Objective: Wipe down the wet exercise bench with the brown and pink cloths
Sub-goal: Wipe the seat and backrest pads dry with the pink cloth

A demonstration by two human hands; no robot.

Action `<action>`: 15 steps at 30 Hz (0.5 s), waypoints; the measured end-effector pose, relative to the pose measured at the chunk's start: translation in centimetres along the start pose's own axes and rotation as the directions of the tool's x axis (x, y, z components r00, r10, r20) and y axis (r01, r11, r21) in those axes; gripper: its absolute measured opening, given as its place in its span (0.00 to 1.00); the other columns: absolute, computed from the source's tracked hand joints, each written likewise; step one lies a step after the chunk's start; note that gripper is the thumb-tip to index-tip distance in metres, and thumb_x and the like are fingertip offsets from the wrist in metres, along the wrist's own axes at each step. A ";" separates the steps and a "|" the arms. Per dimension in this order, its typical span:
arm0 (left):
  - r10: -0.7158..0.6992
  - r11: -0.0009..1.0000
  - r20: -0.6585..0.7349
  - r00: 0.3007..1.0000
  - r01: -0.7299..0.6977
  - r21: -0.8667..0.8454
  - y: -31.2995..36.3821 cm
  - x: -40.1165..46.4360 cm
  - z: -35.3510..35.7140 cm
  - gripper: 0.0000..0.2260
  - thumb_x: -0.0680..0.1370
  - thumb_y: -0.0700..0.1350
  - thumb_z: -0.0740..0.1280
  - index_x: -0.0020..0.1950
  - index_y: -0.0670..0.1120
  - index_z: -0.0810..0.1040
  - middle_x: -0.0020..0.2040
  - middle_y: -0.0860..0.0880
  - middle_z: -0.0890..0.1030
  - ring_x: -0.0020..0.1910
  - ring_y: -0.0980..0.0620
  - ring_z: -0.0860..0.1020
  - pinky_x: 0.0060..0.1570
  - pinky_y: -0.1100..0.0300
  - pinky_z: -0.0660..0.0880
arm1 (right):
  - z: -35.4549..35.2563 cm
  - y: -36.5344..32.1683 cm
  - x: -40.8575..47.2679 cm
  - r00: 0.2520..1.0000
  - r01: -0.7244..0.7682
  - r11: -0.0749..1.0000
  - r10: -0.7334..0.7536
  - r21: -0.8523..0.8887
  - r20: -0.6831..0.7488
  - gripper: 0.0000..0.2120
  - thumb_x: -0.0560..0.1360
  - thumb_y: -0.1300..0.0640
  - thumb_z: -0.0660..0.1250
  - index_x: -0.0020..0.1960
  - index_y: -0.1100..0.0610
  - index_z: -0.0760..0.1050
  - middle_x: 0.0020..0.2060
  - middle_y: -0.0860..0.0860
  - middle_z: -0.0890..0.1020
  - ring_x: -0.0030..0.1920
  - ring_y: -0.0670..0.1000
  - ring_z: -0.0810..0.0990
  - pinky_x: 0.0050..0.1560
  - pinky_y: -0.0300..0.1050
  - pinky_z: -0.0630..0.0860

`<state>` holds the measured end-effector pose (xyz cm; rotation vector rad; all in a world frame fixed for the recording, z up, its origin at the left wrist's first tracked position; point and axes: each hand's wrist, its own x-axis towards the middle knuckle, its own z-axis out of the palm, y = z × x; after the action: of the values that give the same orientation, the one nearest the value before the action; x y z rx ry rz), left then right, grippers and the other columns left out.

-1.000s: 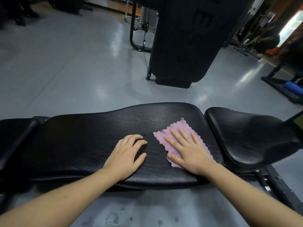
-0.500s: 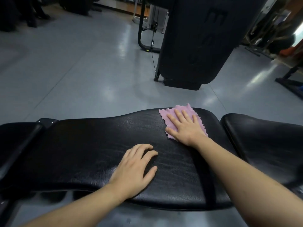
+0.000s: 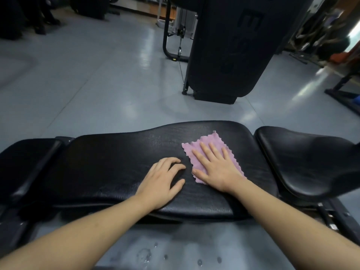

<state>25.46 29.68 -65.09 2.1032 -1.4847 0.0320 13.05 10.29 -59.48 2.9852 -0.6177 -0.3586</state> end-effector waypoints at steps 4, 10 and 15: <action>-0.008 1.000 0.028 1.000 0.009 -0.022 0.4 -0.1 -0.5 0.19 0.80 0.57 0.60 0.69 0.53 0.73 0.68 0.55 0.71 0.70 0.53 0.67 0.69 0.55 0.65 | 0.8 -1.8 -4.0 0.999 0.045 0.999 -0.045 -0.025 0.013 0.41 0.70 0.28 0.31 0.81 0.42 0.36 0.81 0.49 0.37 0.80 0.54 0.34 0.77 0.61 0.35; -0.013 0.999 0.013 1.000 0.013 -0.043 0.3 -0.2 -0.4 0.21 0.79 0.56 0.61 0.70 0.50 0.71 0.68 0.54 0.71 0.69 0.53 0.66 0.70 0.56 0.64 | 1.2 -3.3 -5.6 0.999 0.044 0.998 -0.044 -0.035 0.009 0.42 0.71 0.29 0.31 0.82 0.43 0.38 0.81 0.49 0.37 0.80 0.54 0.34 0.77 0.62 0.34; 0.001 0.999 -0.012 1.000 -0.001 -0.036 0.1 -0.1 0.0 0.21 0.79 0.56 0.60 0.68 0.48 0.72 0.68 0.53 0.71 0.69 0.53 0.66 0.71 0.57 0.63 | 0.6 -2.9 -2.3 0.998 0.066 0.998 -0.066 -0.016 0.016 0.41 0.70 0.27 0.32 0.81 0.39 0.36 0.81 0.47 0.36 0.80 0.52 0.34 0.78 0.61 0.35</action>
<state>25.35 29.75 -65.05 2.0705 -1.4685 0.0186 12.00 13.83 -59.90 2.9957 -0.5157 -0.3891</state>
